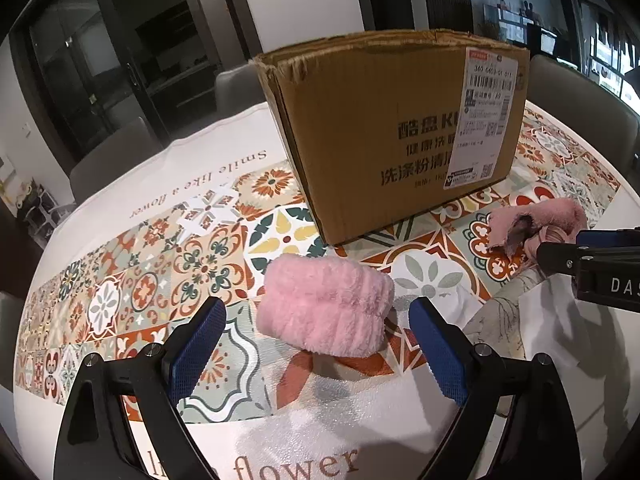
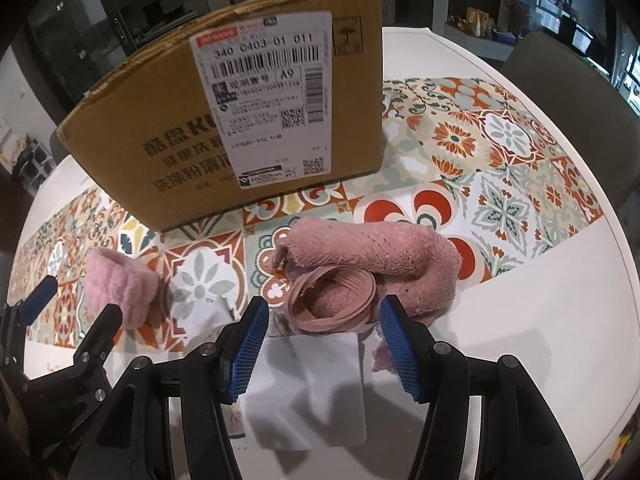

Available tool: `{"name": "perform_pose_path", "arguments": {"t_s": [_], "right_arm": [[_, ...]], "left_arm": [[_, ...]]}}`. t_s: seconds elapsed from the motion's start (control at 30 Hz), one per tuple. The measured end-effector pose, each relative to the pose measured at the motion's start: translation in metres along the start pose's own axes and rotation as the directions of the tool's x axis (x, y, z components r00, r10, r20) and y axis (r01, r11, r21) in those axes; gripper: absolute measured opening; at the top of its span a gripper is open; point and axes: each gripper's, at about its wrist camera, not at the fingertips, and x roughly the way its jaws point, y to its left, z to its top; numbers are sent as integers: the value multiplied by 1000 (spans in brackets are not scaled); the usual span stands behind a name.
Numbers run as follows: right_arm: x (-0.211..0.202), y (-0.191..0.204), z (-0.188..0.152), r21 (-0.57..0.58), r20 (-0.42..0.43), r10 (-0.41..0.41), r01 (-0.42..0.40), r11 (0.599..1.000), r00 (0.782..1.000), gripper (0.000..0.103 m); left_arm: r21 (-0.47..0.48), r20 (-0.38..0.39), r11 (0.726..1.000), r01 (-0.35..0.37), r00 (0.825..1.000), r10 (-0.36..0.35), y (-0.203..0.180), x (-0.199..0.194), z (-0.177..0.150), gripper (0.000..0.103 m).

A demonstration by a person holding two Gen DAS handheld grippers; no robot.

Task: Organize soft objects
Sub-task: 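Grasp the pink hair band with left tool while right tool grasps the pink strap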

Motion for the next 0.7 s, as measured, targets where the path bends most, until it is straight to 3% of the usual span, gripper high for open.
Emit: {"name": "perform_pose_path", "arguments": {"t_s": [0.27,0.47,0.53,0.7], "right_arm": [[14,-2,1,-2,-27,-21,21,1000,999,60],[16,-1,1,-14,-22,-23,22,1000,1000,58],[16,-2,1,-14,-20,-24,23,1000,1000,51],[16,-3,2,-10,-22,-9,9,1000,1000,38]], "left_arm": [[-5,-36,1000,11,999,-11,-2,20,-2,92],[-6,-48,1000,26,998,-26,-4,26,-4,74],[-8,-48,999,36,998,-36,-4,26,-4,70],[-13,-60,998,59,996,-59,-6,24,-4,48]]}}
